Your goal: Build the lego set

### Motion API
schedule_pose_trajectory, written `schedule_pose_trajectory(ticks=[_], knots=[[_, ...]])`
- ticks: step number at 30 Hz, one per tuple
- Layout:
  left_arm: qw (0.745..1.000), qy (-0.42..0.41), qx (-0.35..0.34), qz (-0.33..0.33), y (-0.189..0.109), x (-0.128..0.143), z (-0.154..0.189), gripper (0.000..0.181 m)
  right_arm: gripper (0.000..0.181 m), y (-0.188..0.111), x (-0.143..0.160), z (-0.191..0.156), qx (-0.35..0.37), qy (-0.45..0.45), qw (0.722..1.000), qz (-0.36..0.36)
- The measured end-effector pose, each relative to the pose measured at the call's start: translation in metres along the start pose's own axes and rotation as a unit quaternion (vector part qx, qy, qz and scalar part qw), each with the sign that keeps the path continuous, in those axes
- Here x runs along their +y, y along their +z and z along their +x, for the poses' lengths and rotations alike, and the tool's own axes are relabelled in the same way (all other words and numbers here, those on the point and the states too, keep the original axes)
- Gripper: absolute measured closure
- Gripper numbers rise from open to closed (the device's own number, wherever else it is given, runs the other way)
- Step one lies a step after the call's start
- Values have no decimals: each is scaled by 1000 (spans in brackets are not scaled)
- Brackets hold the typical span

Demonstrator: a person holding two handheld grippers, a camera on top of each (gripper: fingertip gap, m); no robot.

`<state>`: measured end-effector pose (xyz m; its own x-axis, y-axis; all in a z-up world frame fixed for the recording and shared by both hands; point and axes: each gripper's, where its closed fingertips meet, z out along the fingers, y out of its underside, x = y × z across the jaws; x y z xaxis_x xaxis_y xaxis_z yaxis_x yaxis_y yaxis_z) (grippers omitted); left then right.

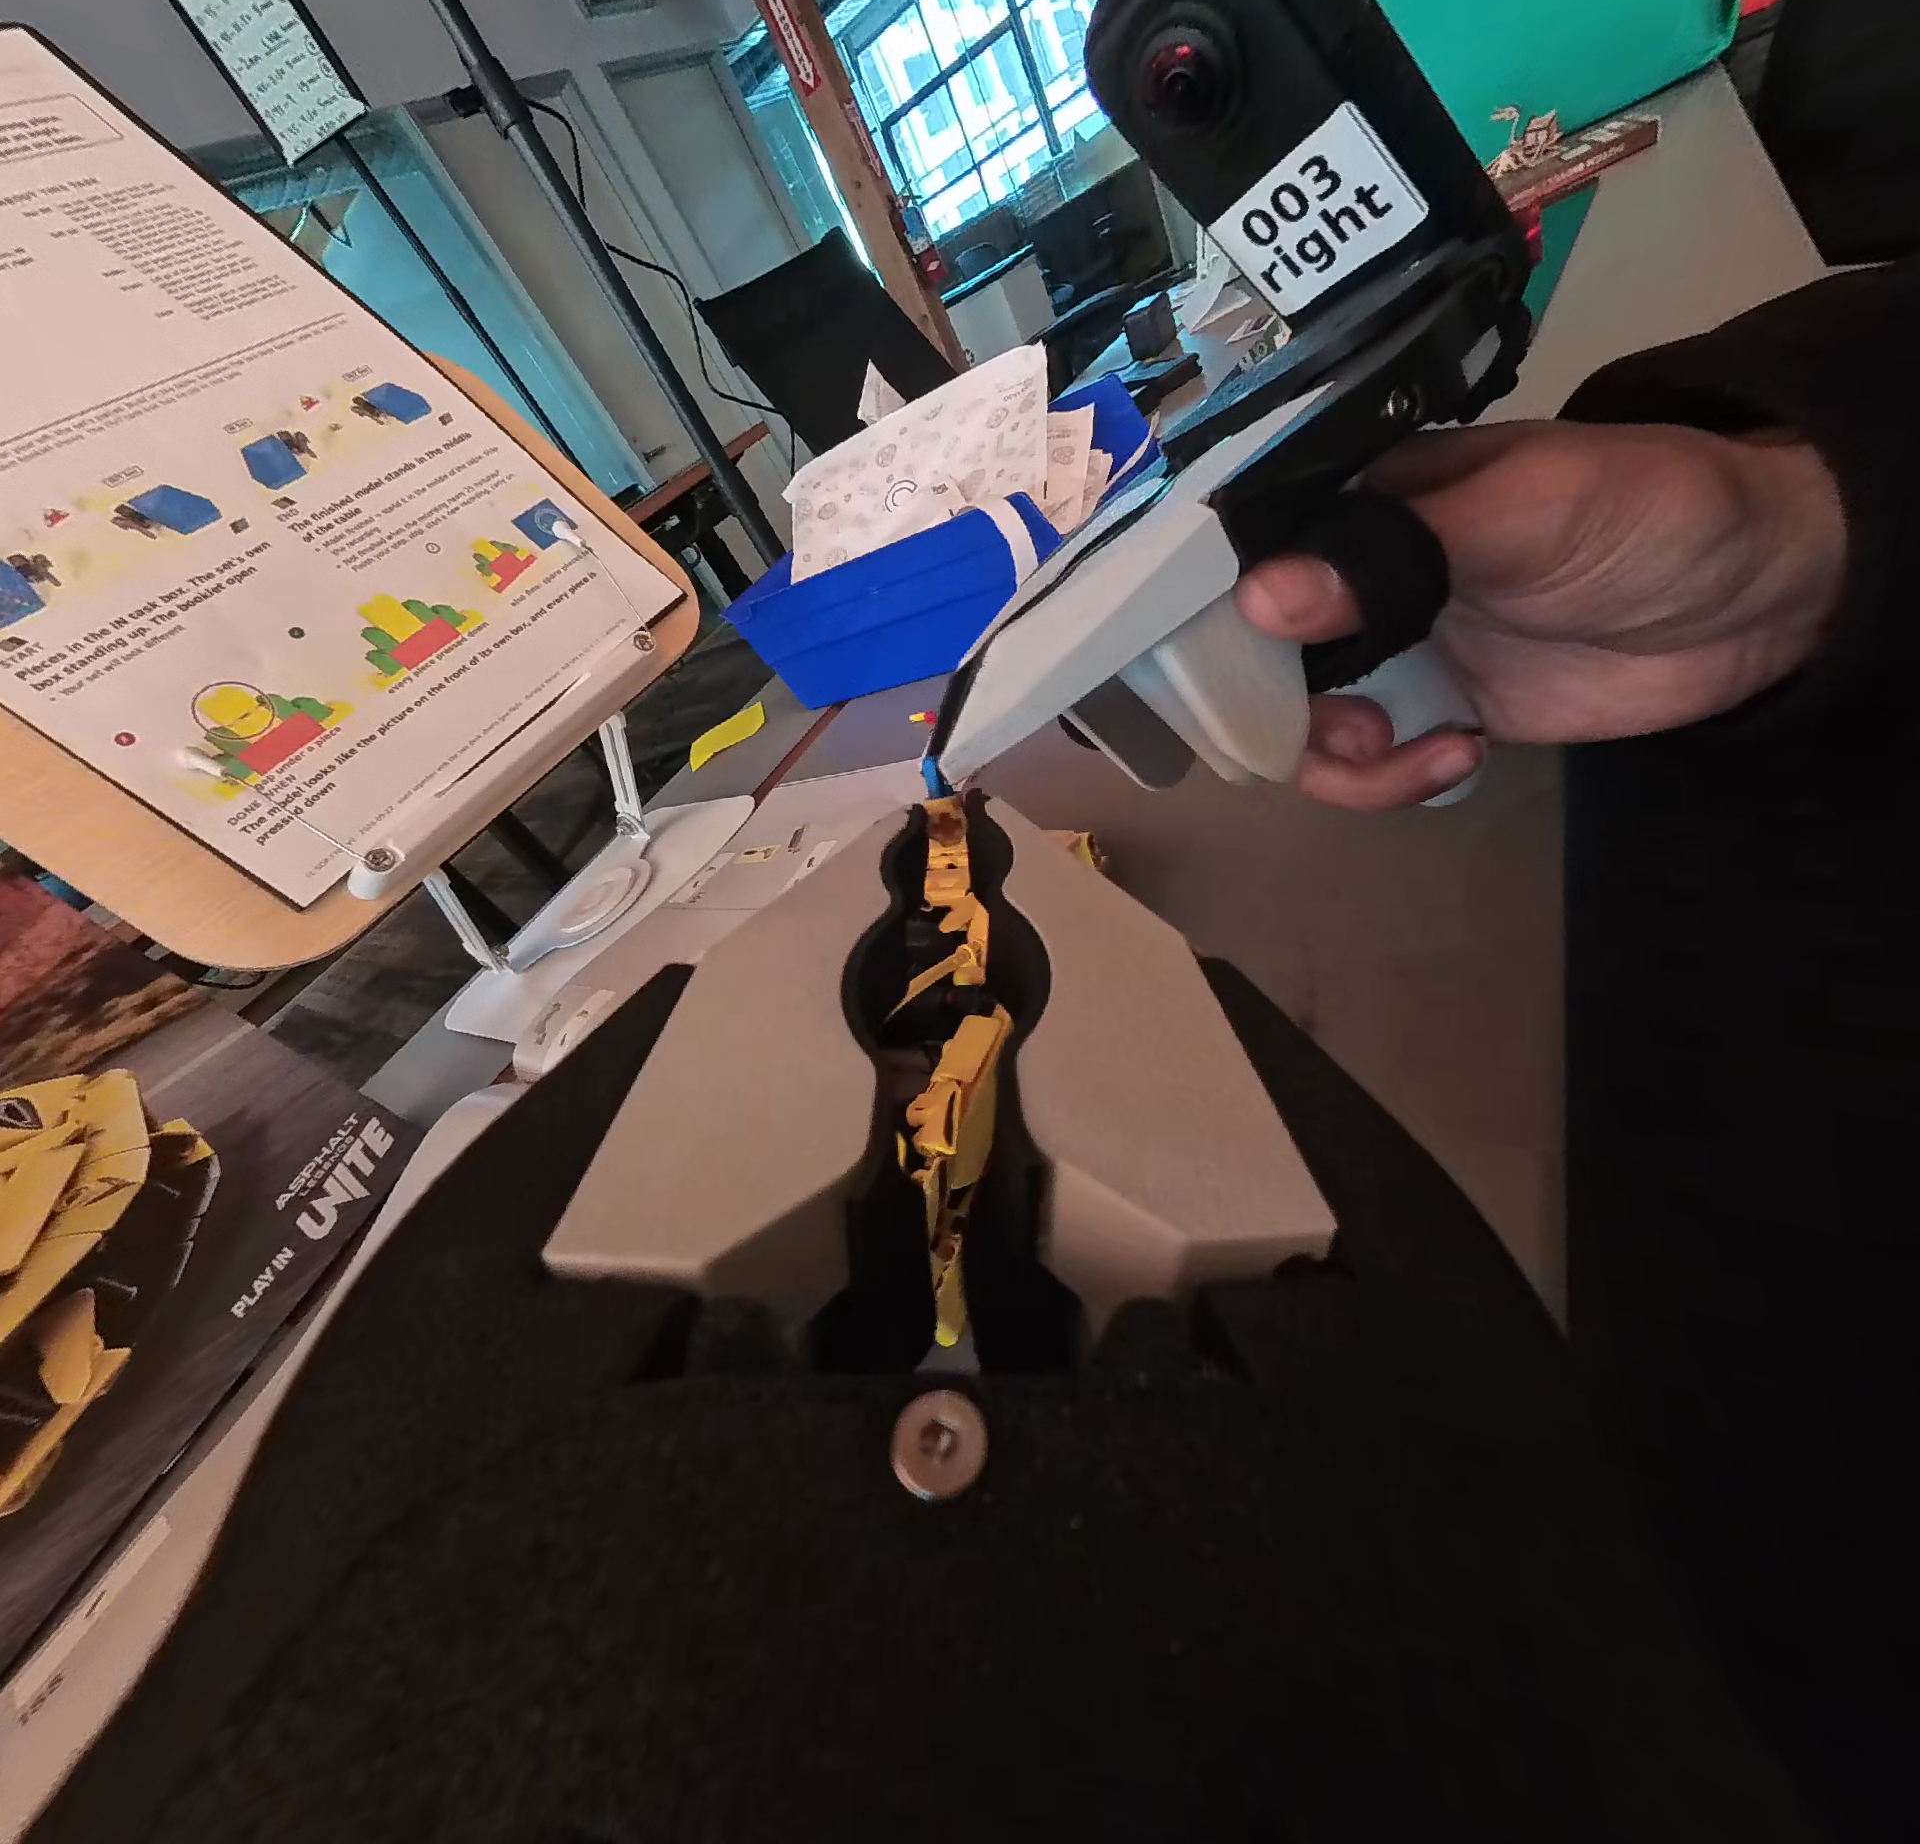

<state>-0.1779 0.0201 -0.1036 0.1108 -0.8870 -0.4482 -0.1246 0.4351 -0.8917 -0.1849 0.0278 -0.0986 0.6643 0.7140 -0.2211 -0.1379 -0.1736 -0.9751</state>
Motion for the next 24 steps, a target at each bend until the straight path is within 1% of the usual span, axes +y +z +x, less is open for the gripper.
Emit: schedule_pose_trajectory(ticks=[4,6,8,14,19,21,24], knots=[[1000,8,1,-2,0,0,2,175,179,0,1,0,-7,3,1000,0],[1000,4,8,6,-1,-2,4,175,180,-2,1,-3,-17,-12,1000,-4],[1000,-15,21,17,-2,-5,5,175,180,-4,-1,-6,-31,-24,999,0],[990,-96,81,57,-7,-16,12,175,180,-9,-5,-16,-96,6,995,13],[966,-185,147,105,-15,-31,17,175,181,-14,-13,-31,-157,30,986,36],[959,-199,160,119,-18,-36,18,175,181,-15,-16,-36,-176,38,982,48],[967,-183,141,110,-16,-33,15,175,181,-13,-16,-32,-163,39,985,50]])
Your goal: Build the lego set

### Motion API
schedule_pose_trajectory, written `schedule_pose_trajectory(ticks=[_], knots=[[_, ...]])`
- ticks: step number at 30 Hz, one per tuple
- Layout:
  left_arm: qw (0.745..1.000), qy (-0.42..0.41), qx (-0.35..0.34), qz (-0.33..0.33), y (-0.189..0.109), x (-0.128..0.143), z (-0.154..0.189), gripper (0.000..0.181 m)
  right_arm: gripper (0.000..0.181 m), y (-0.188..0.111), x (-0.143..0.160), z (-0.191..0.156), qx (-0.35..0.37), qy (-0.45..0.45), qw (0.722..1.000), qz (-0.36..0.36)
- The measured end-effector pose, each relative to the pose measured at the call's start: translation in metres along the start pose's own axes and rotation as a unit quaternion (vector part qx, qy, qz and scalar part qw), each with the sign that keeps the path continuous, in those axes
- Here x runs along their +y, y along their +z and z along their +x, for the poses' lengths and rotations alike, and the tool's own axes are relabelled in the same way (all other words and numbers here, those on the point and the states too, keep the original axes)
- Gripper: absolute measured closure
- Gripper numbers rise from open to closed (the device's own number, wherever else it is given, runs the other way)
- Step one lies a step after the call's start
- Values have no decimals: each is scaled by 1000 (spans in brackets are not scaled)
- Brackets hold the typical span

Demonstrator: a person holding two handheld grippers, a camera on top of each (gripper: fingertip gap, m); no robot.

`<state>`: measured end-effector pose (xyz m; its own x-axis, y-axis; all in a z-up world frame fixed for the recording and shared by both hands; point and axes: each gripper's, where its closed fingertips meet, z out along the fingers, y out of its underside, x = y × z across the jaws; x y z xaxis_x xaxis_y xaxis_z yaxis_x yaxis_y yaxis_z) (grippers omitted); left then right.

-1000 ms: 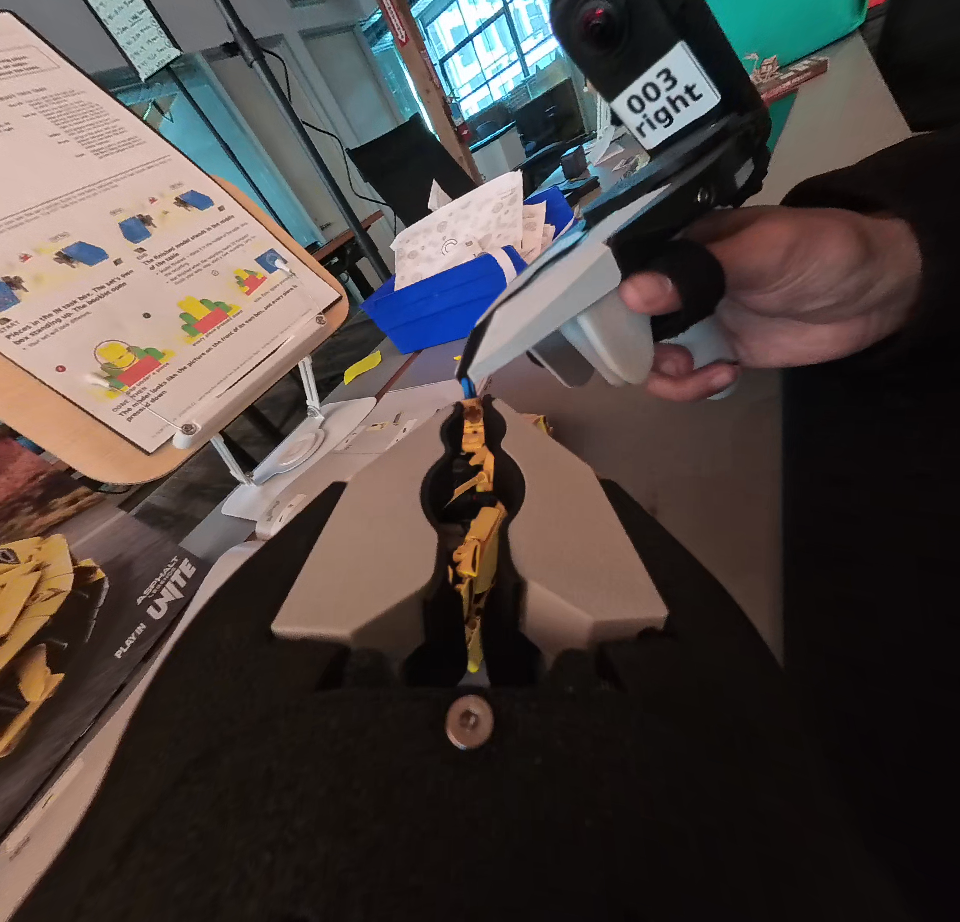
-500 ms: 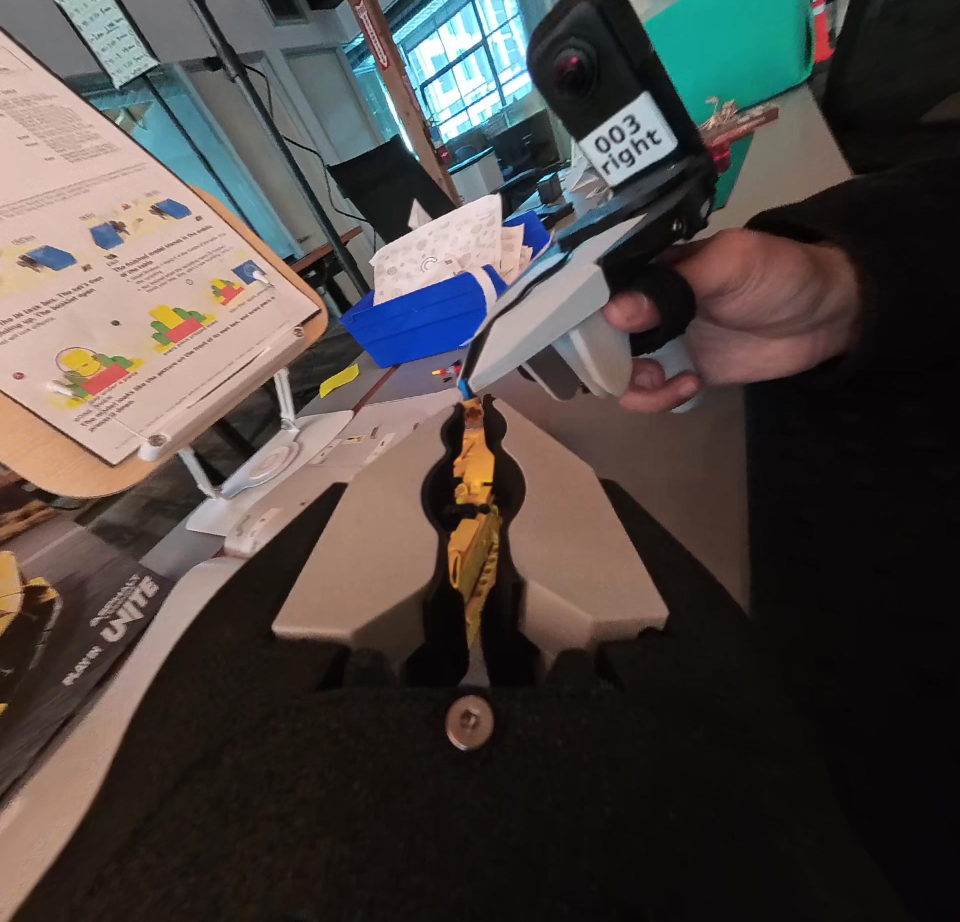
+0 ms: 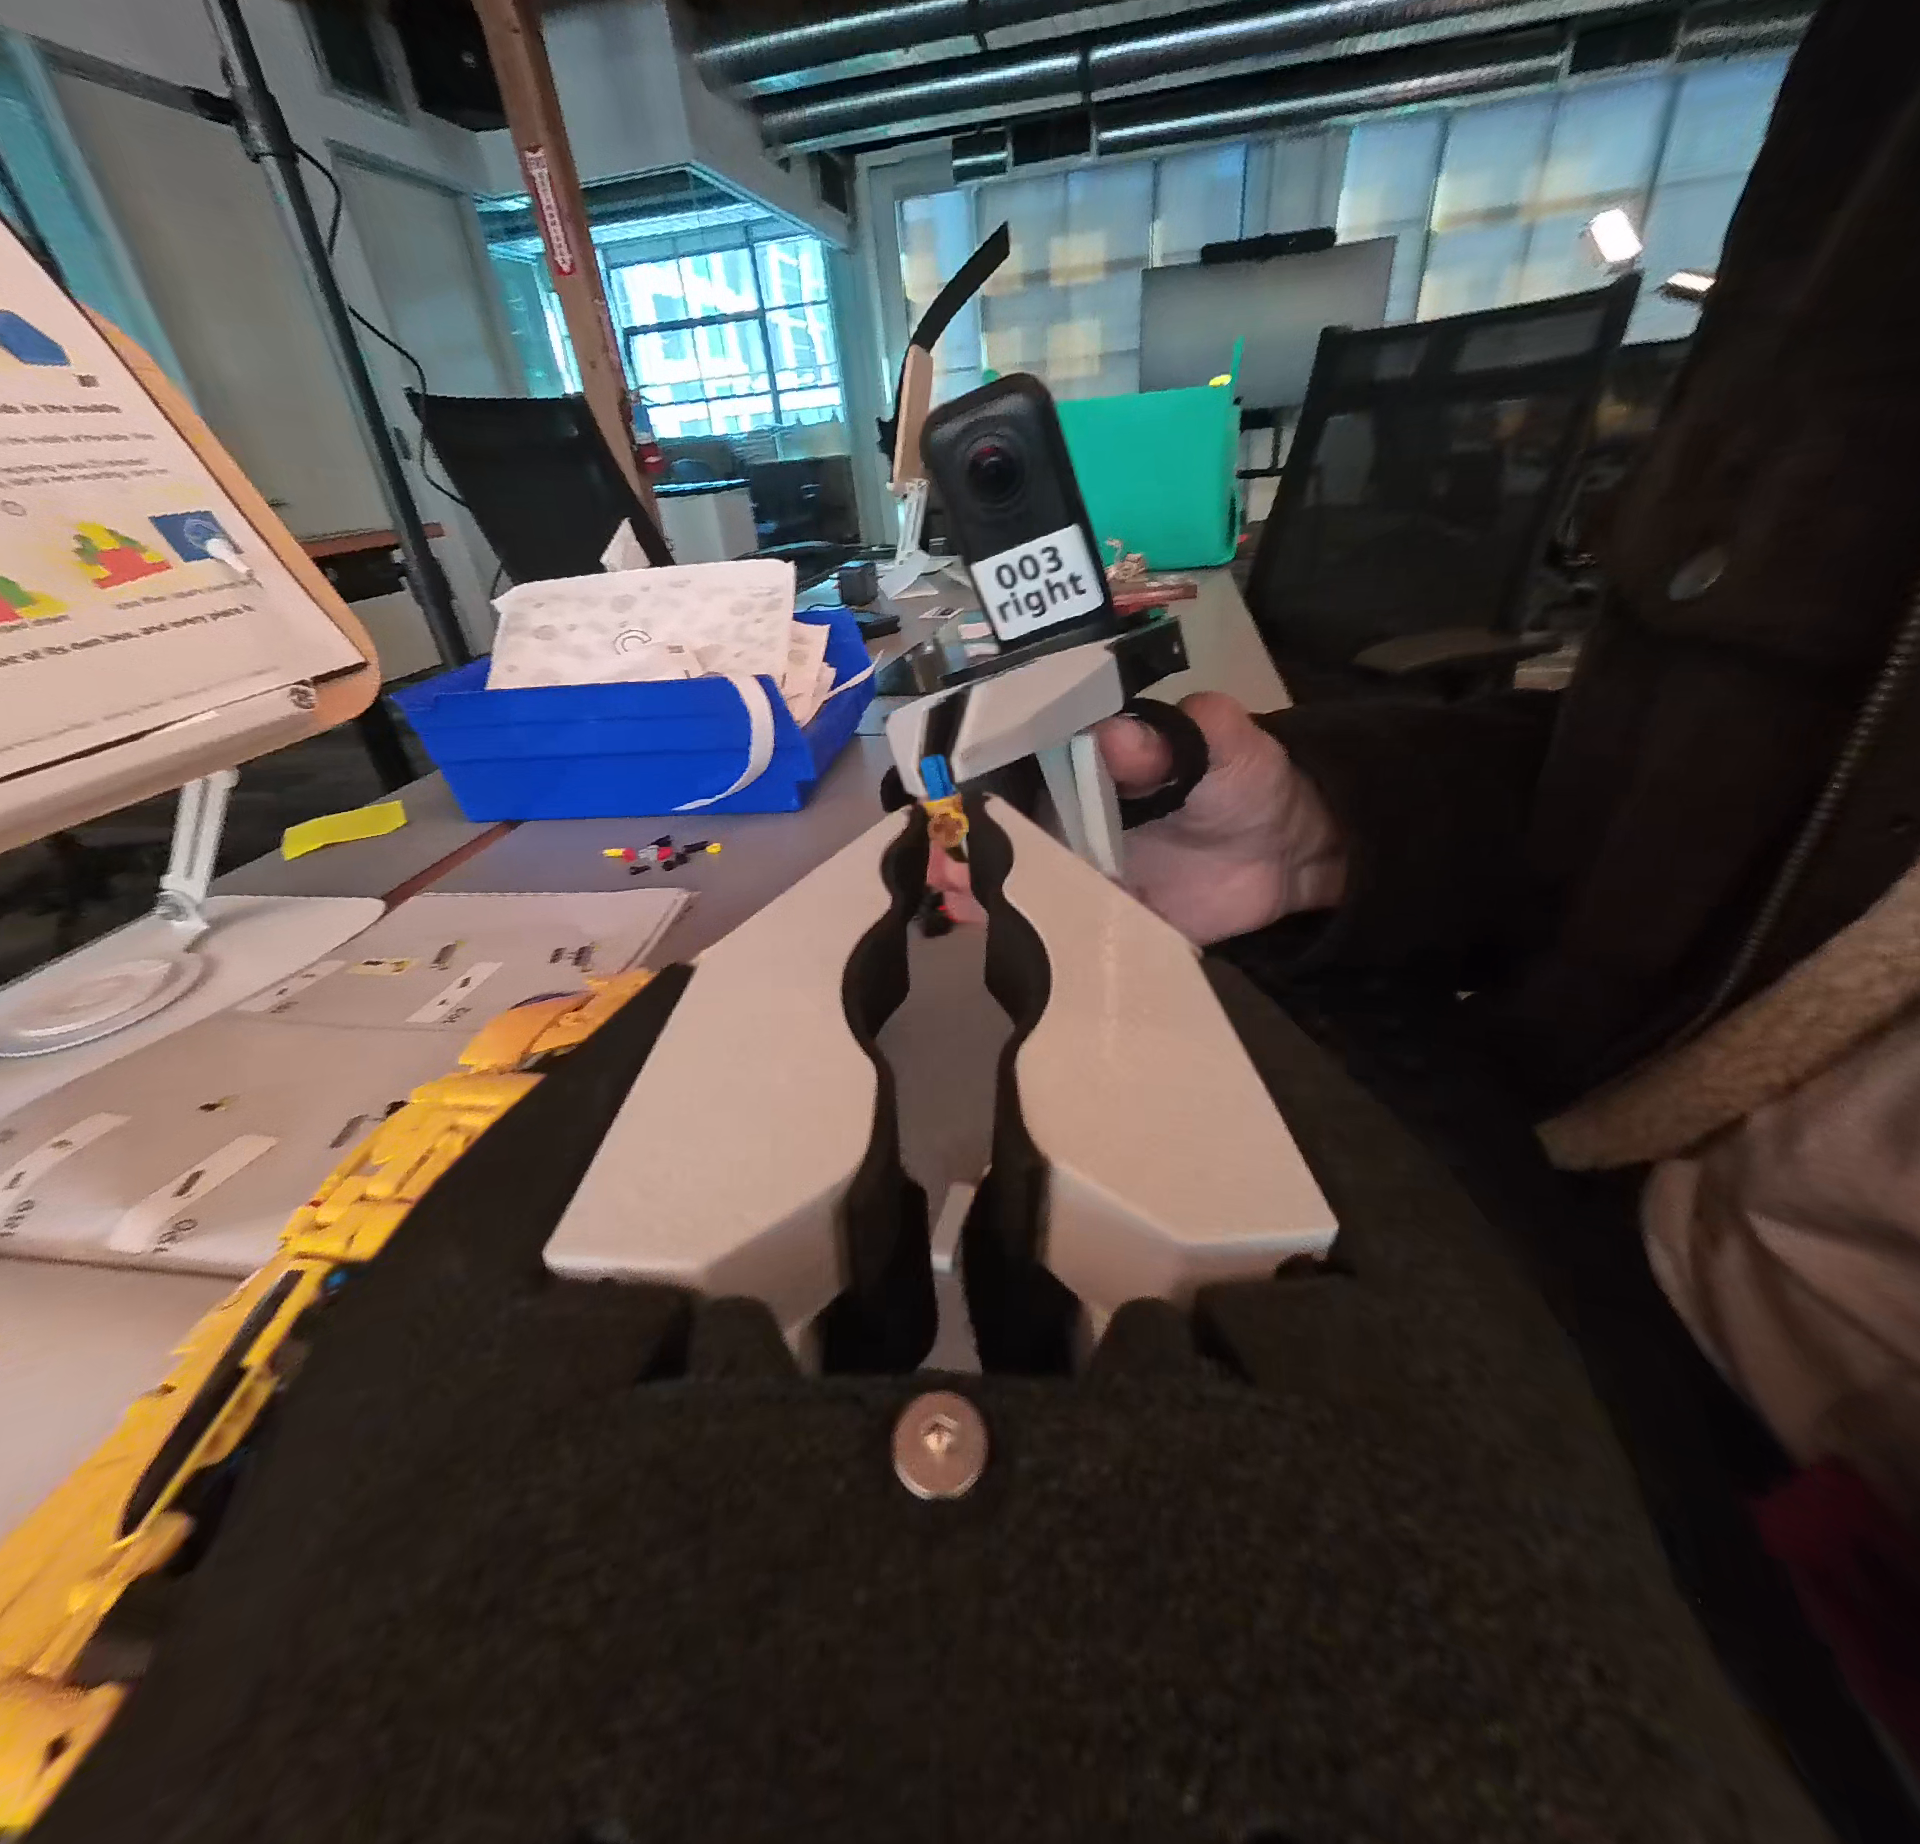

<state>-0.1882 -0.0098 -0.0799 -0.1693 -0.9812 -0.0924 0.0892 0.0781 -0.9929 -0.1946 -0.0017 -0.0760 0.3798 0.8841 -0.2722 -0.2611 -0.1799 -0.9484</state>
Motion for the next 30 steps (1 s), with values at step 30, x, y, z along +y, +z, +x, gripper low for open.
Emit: schedule_pose_trajectory(ticks=[30], knots=[[941,-287,13,-178,-1,86,-15,175,154,-48,139,65,111,-107,904,-399]])
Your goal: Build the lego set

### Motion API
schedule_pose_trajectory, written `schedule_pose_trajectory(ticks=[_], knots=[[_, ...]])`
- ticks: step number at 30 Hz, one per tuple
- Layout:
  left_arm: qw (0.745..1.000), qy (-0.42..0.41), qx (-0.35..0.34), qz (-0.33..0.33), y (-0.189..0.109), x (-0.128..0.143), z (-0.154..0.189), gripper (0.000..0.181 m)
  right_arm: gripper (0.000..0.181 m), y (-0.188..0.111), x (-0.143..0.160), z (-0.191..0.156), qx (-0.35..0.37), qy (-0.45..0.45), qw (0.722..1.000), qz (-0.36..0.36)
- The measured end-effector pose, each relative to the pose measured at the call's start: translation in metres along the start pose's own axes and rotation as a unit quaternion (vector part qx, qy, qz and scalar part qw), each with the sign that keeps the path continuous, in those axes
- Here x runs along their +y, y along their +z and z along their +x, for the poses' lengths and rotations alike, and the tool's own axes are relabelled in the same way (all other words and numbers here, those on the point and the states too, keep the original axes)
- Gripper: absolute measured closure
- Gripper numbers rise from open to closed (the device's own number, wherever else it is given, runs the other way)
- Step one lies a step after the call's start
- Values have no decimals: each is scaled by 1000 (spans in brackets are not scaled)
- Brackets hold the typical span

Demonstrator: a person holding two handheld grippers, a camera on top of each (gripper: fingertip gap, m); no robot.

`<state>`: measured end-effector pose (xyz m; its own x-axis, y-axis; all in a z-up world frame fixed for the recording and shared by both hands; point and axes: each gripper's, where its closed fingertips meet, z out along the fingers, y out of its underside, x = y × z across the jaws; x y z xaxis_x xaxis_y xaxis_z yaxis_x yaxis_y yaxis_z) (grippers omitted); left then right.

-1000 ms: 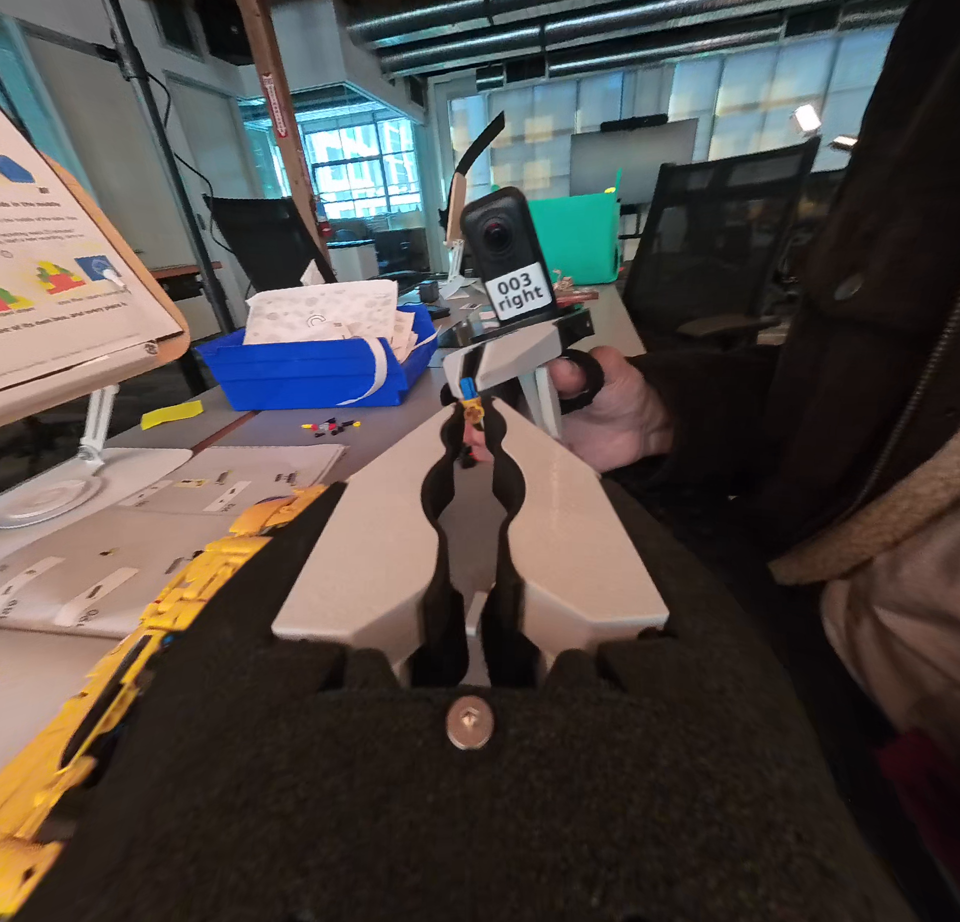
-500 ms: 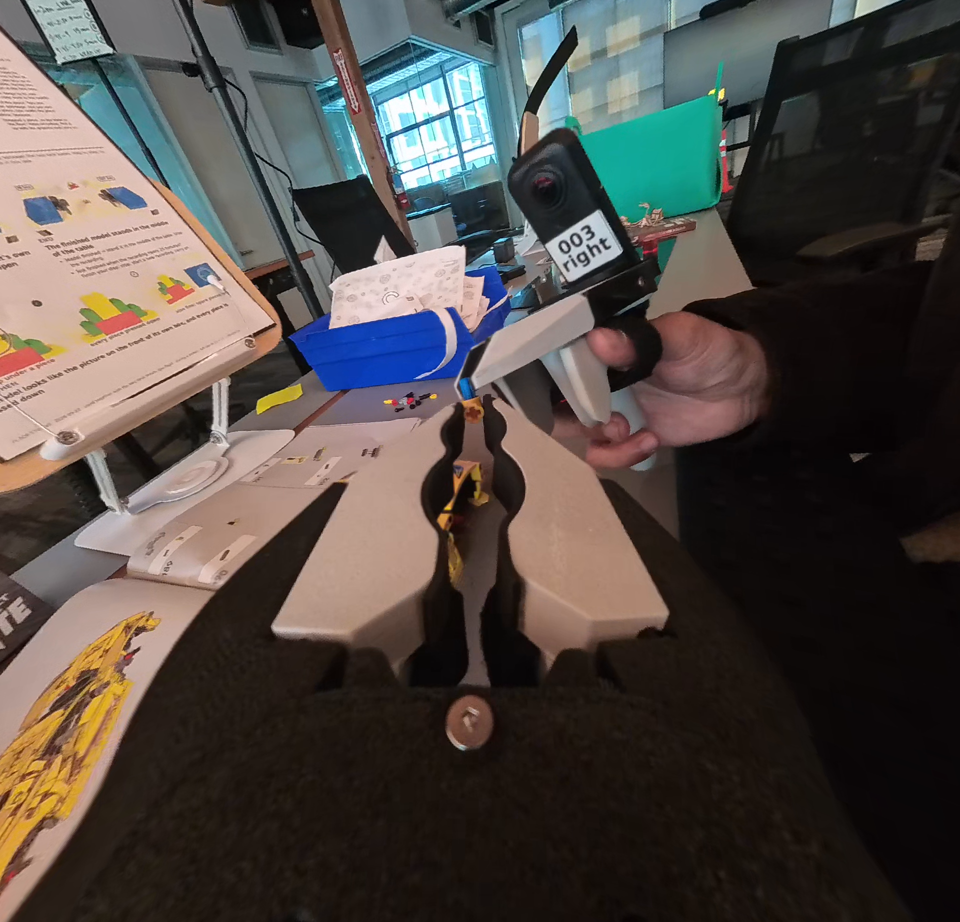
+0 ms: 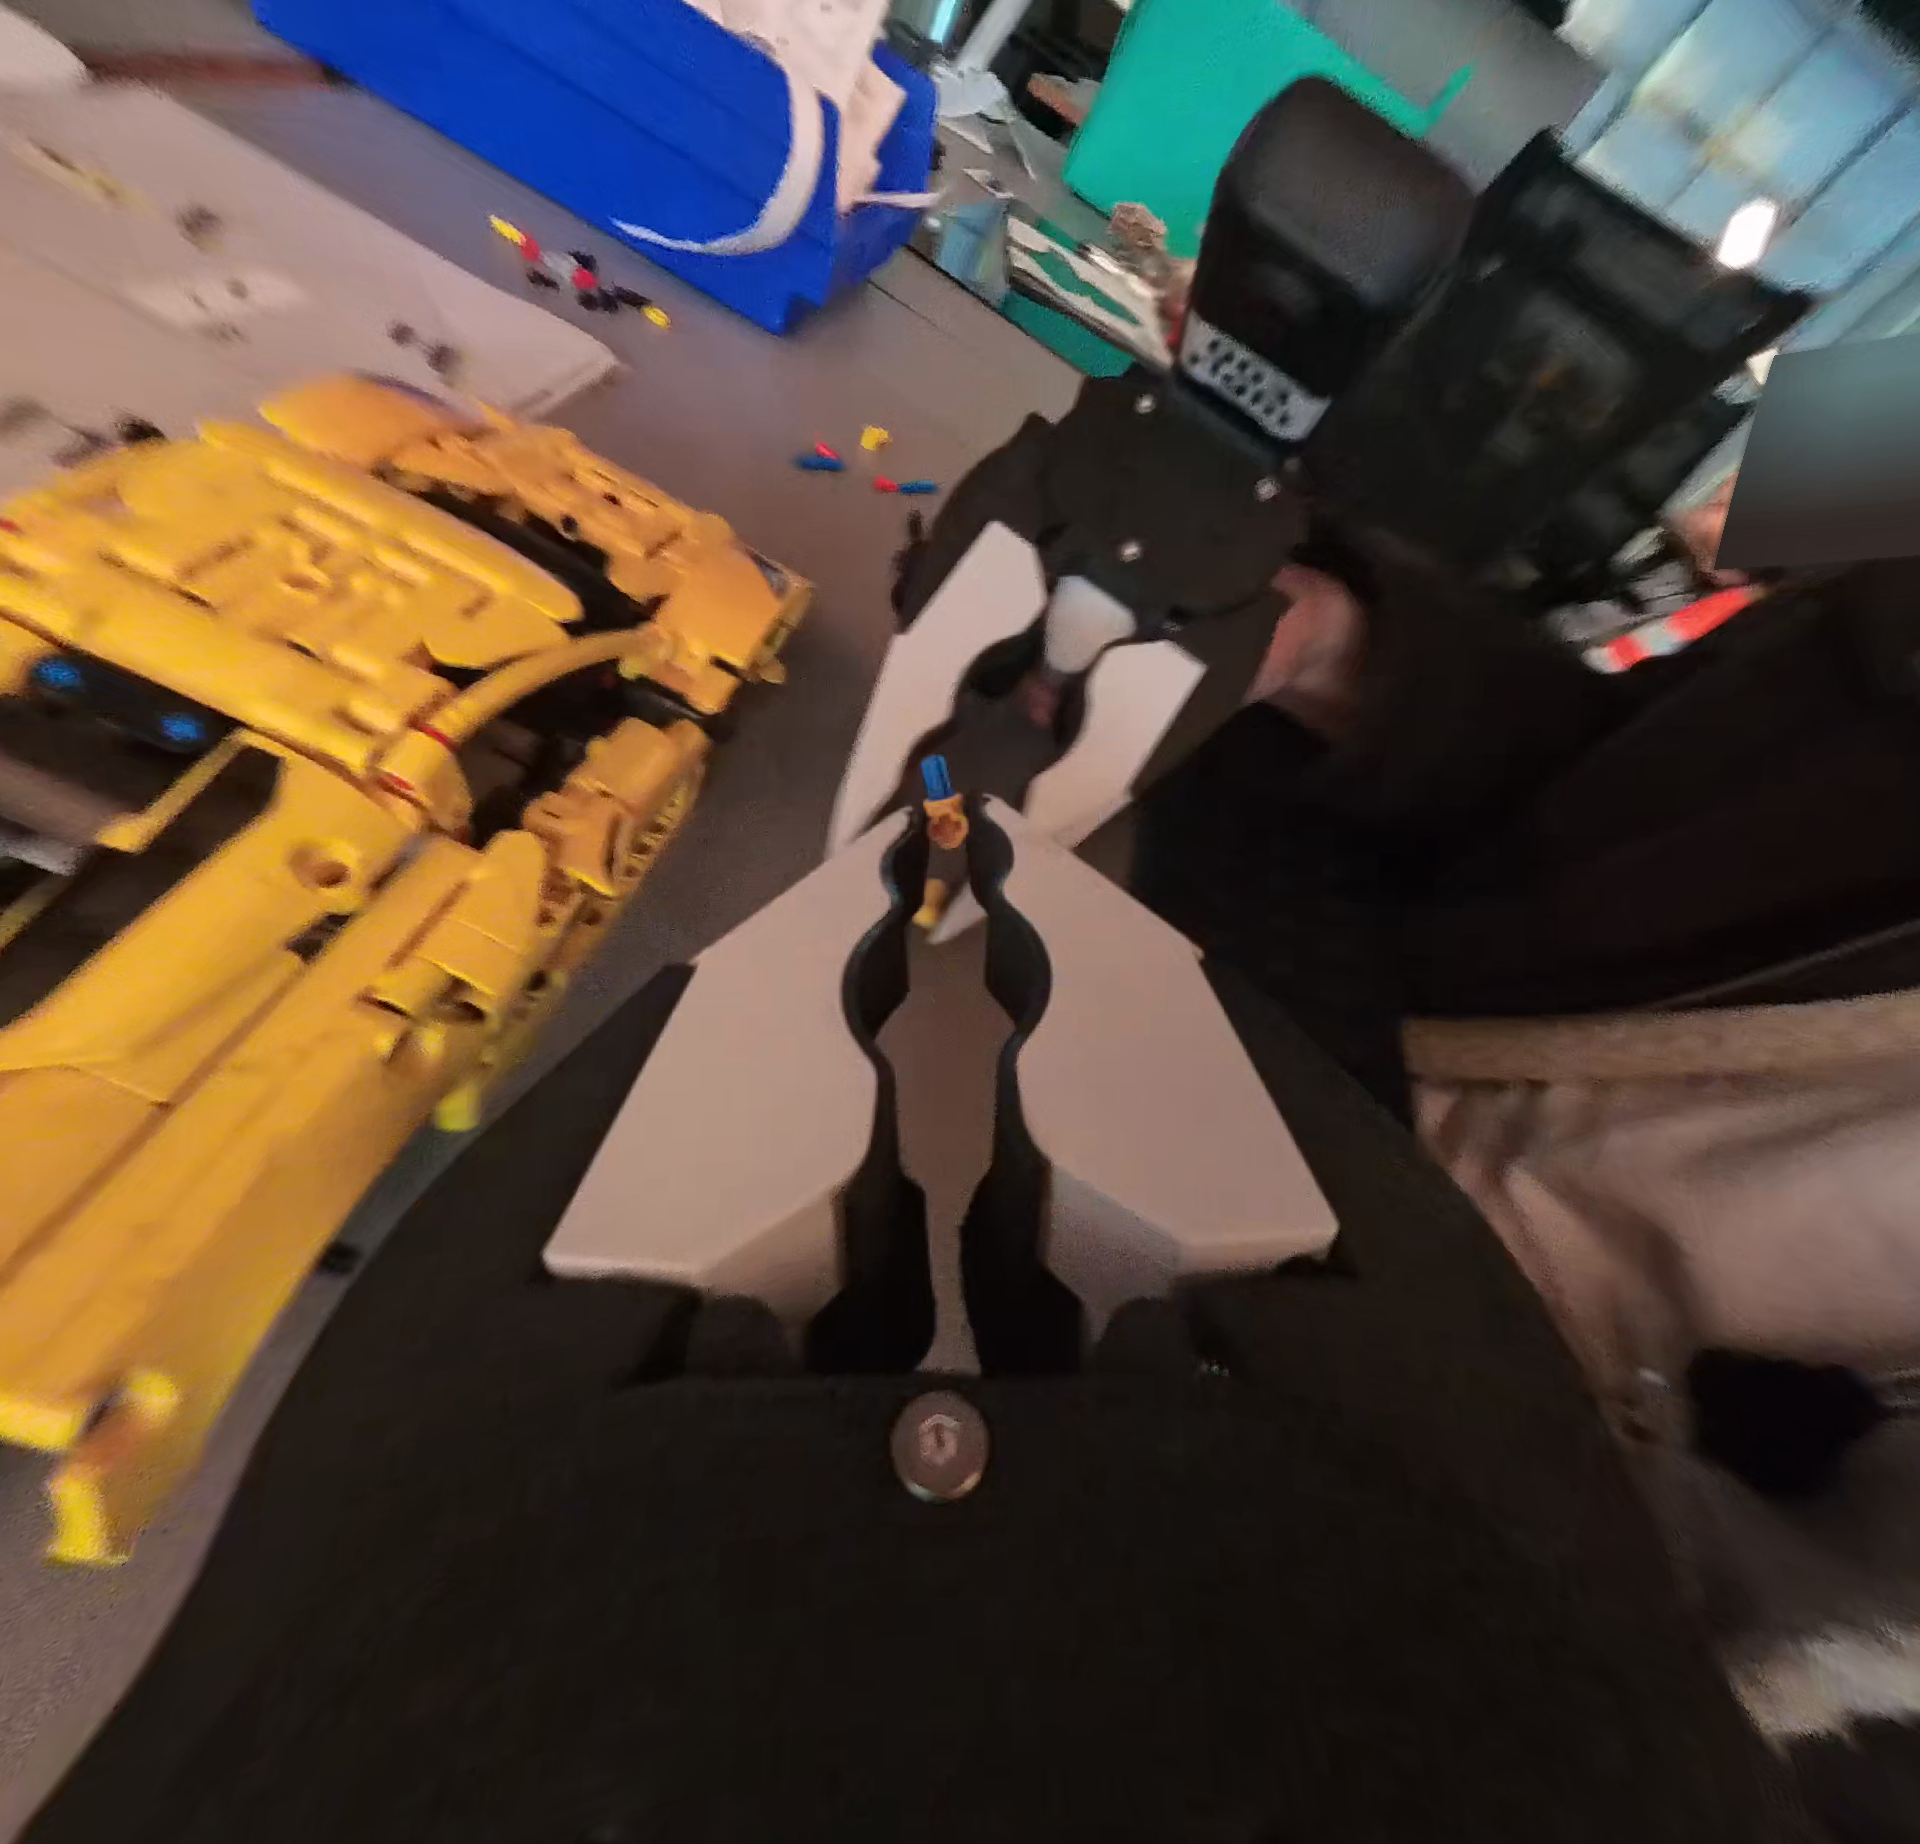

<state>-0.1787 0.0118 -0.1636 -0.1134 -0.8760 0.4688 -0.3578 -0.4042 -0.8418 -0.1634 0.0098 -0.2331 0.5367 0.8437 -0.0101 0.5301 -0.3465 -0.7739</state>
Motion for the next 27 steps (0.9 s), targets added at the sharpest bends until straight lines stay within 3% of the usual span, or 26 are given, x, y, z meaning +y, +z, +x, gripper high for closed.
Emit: schedule_pose_trajectory(ticks=[6,9,13,16,27], knots=[[994,-103,41,-22,3,12,1,175,173,7,10,3,12,-15,1000,-24],[987,-149,48,-20,3,14,-2,175,174,5,9,6,28,-28,998,-38],[983,-172,62,-5,0,9,-3,175,175,-18,-42,12,85,-75,989,94],[982,-176,69,2,0,7,-2,175,175,-22,-56,9,103,-100,982,125],[980,-186,72,18,-2,2,-5,175,175,-24,-62,8,115,-105,979,134]])
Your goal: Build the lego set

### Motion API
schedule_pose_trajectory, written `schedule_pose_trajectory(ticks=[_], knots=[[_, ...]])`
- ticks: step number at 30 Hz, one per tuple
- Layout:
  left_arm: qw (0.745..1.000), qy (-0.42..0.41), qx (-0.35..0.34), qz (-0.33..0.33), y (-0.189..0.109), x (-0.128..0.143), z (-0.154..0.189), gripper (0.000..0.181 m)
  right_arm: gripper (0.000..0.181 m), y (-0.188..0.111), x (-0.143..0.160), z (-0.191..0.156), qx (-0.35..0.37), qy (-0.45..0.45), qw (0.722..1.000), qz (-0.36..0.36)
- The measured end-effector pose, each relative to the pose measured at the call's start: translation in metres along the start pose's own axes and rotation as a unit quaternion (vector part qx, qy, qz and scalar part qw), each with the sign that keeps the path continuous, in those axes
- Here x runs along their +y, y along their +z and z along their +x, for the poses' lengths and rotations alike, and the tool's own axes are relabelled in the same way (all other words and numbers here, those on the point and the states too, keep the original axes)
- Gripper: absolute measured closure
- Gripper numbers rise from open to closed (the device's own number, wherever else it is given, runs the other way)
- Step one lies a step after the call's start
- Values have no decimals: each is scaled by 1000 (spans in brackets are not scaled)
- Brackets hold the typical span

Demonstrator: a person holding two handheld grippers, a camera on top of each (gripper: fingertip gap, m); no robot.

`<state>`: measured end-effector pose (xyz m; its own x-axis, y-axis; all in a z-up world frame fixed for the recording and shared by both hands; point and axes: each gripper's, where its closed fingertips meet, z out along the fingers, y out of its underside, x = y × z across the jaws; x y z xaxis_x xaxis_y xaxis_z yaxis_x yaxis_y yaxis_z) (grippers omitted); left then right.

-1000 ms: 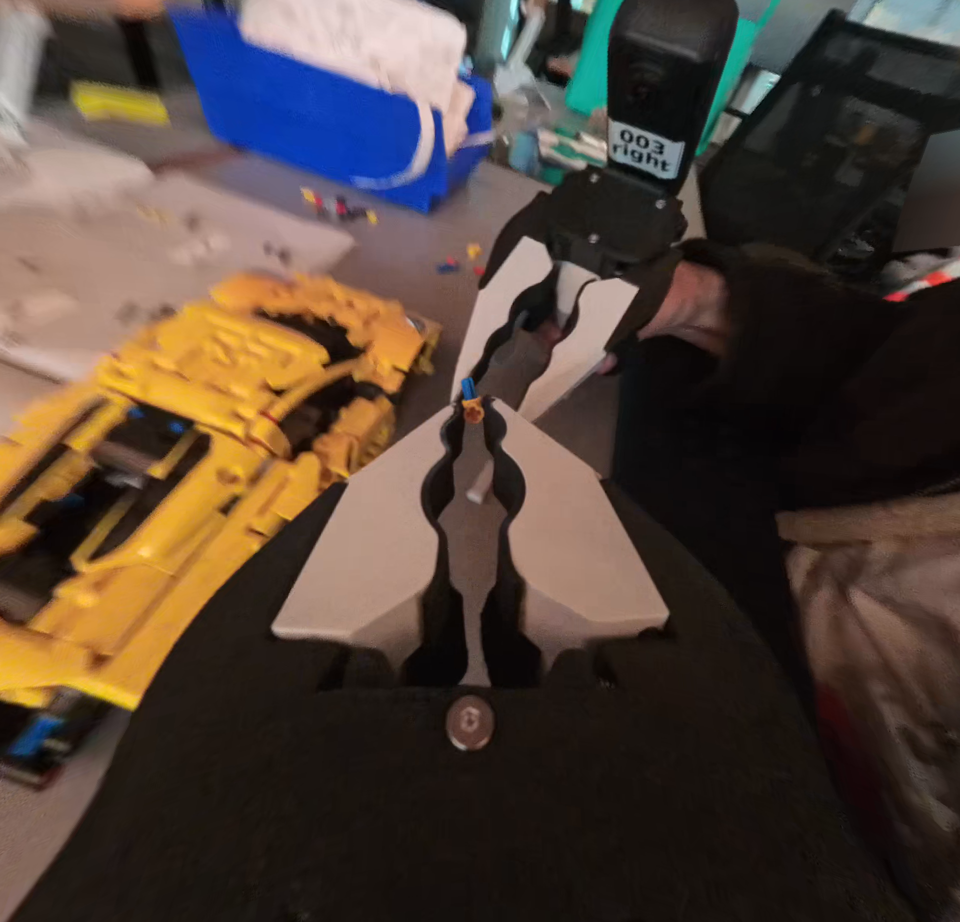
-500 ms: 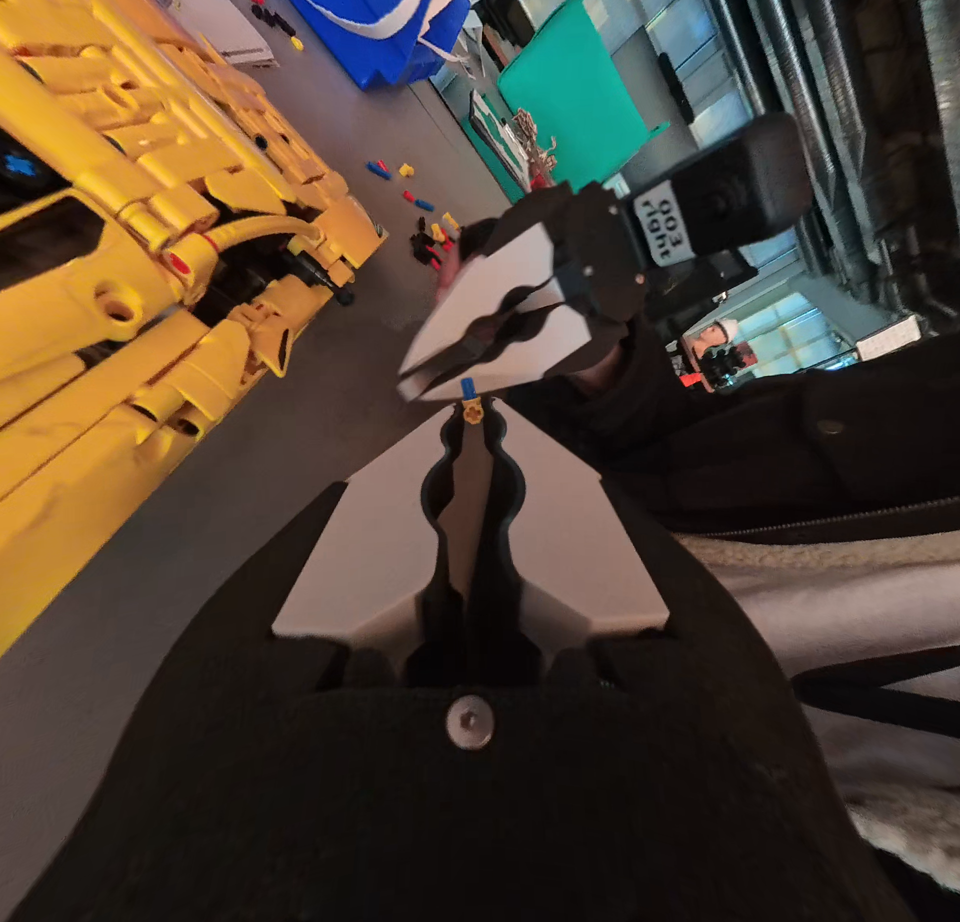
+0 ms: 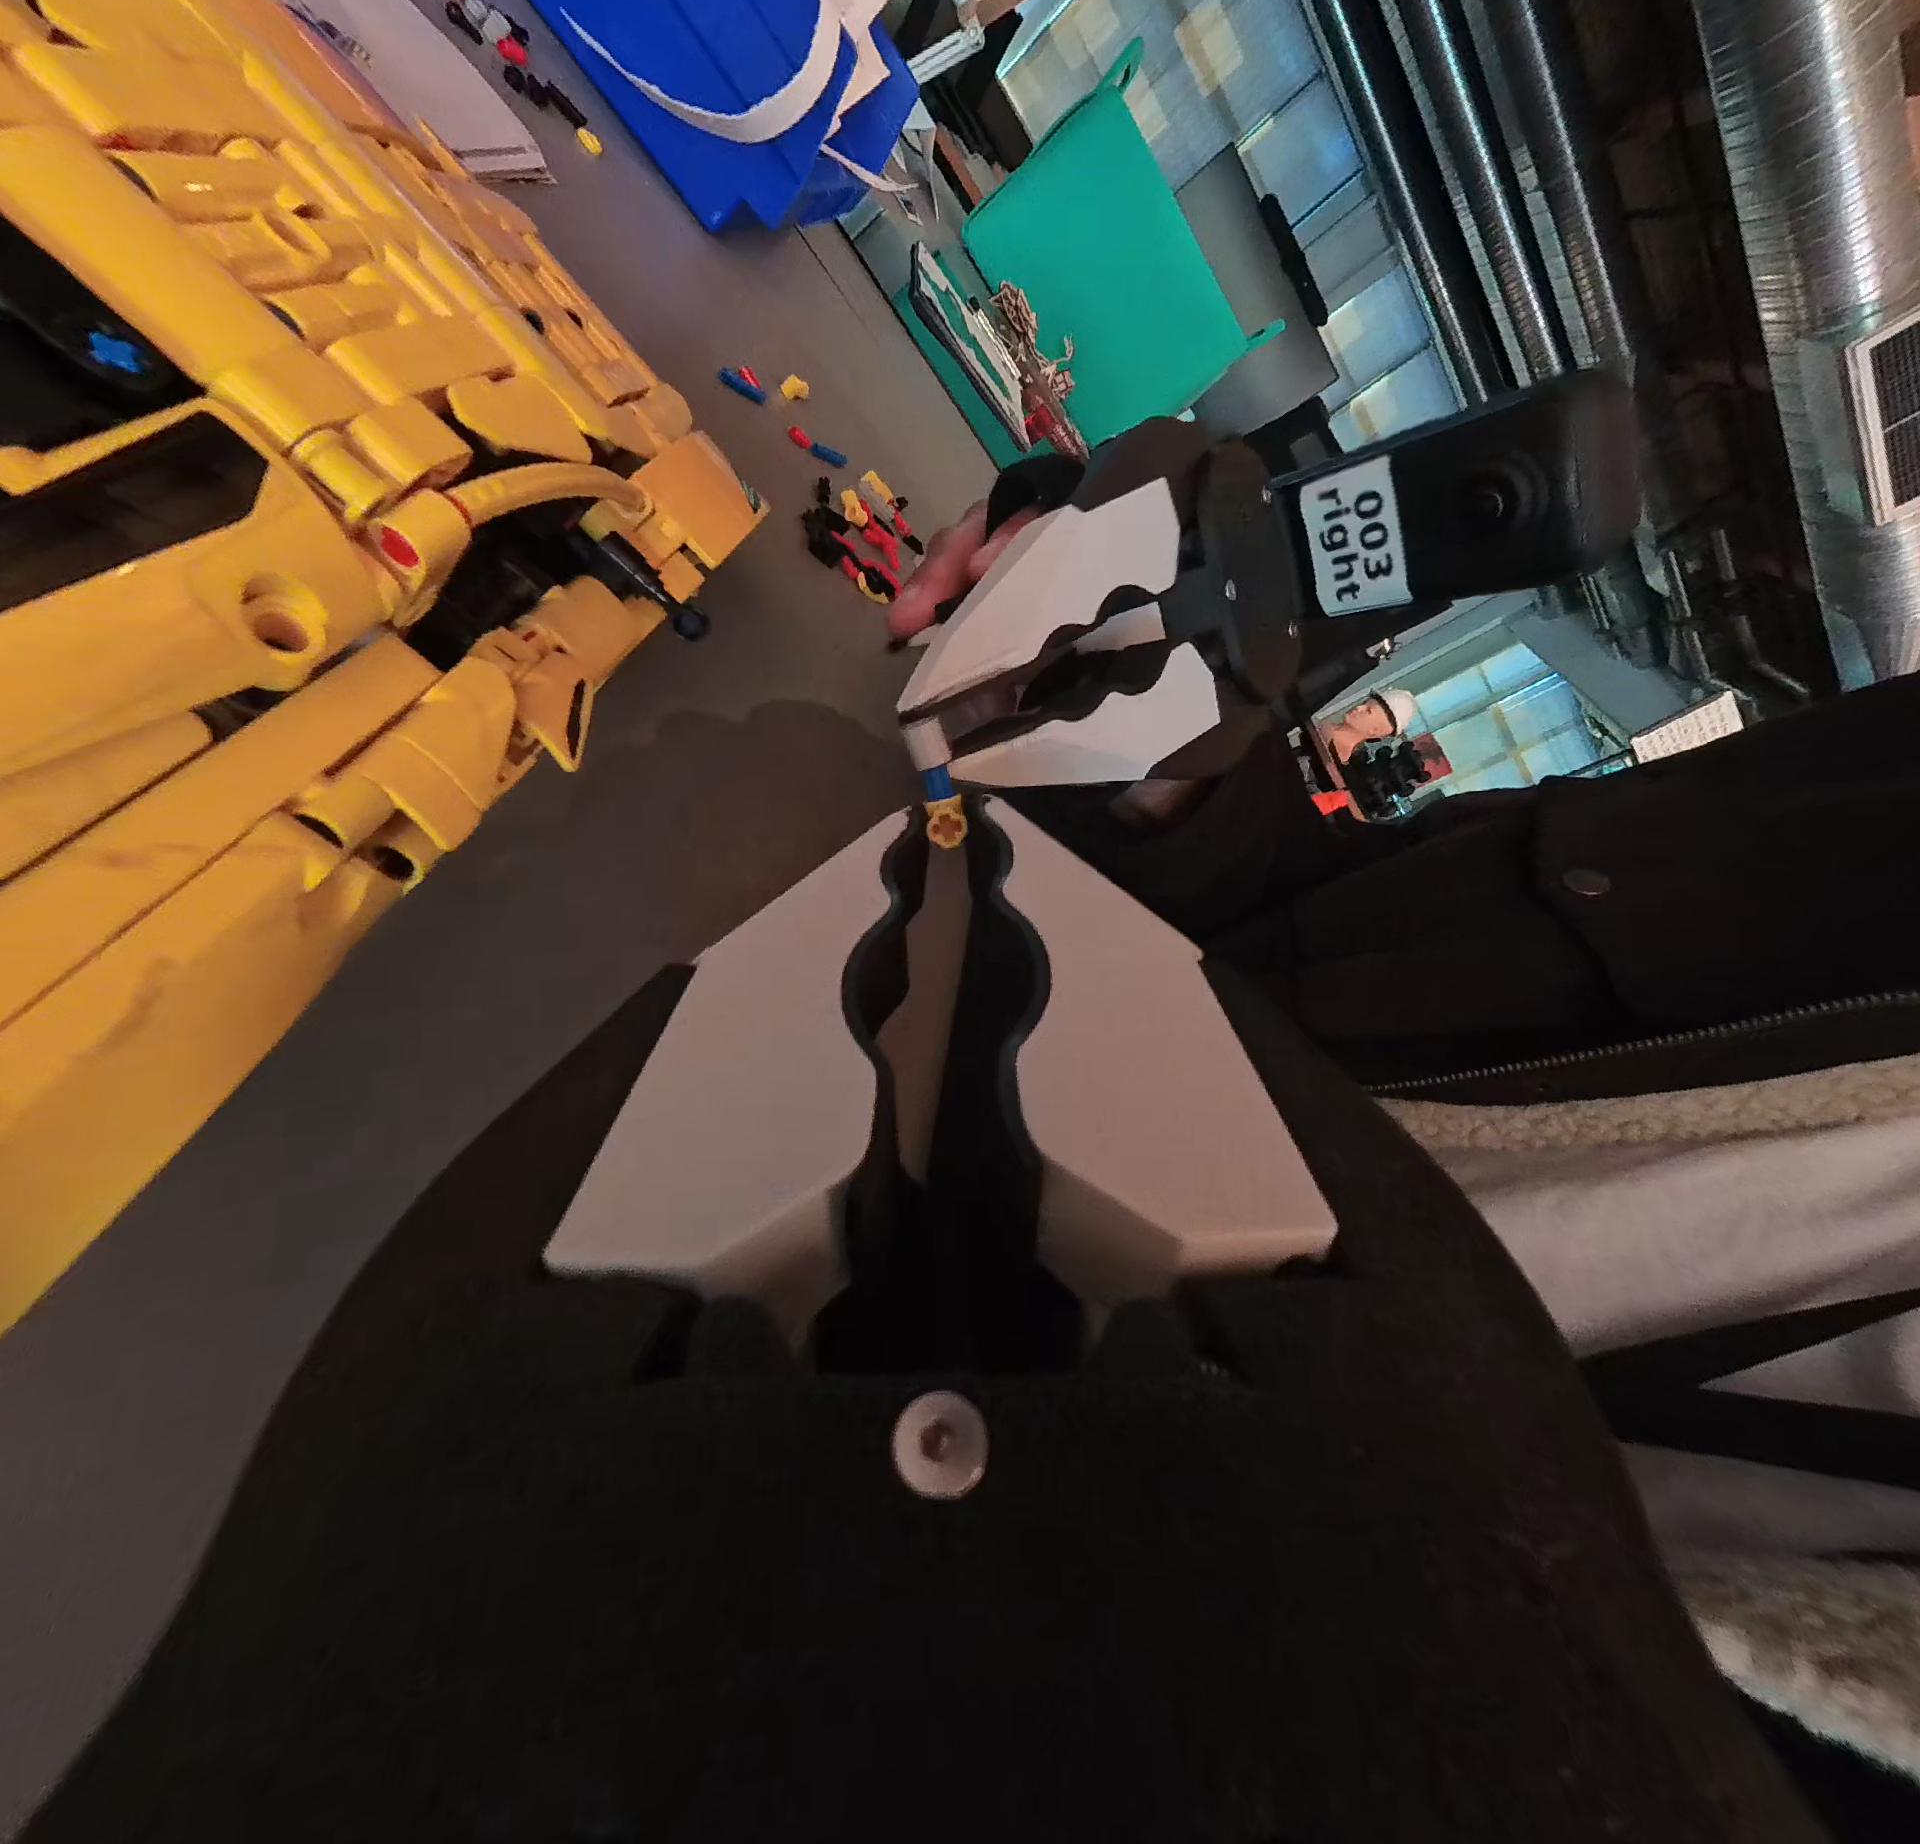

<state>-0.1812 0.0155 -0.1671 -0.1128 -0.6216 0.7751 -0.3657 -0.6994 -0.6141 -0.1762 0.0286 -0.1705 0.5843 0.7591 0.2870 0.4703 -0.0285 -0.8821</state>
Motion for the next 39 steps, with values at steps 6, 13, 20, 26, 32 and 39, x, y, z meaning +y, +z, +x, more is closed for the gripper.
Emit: schedule_pose_trajectory(ticks=[6,13,20,26,32,39], knots=[[1000,8,-16,11,0,-3,-3,175,175,2,1,2,11,11,1000,-6],[1000,7,-5,10,0,-2,0,176,175,0,-1,1,22,-41,999,-7],[1000,-3,-5,29,-1,-8,-2,176,175,2,-1,2,34,-30,999,-15],[999,4,-10,41,-2,-12,-1,175,175,3,-5,6,38,-2,999,-2],[999,7,0,40,-4,-13,2,175,136,2,-3,-2,20,15,1000,-2],[1000,18,6,23,1,-7,7,175,157,0,-13,-6,31,-29,999,14]])
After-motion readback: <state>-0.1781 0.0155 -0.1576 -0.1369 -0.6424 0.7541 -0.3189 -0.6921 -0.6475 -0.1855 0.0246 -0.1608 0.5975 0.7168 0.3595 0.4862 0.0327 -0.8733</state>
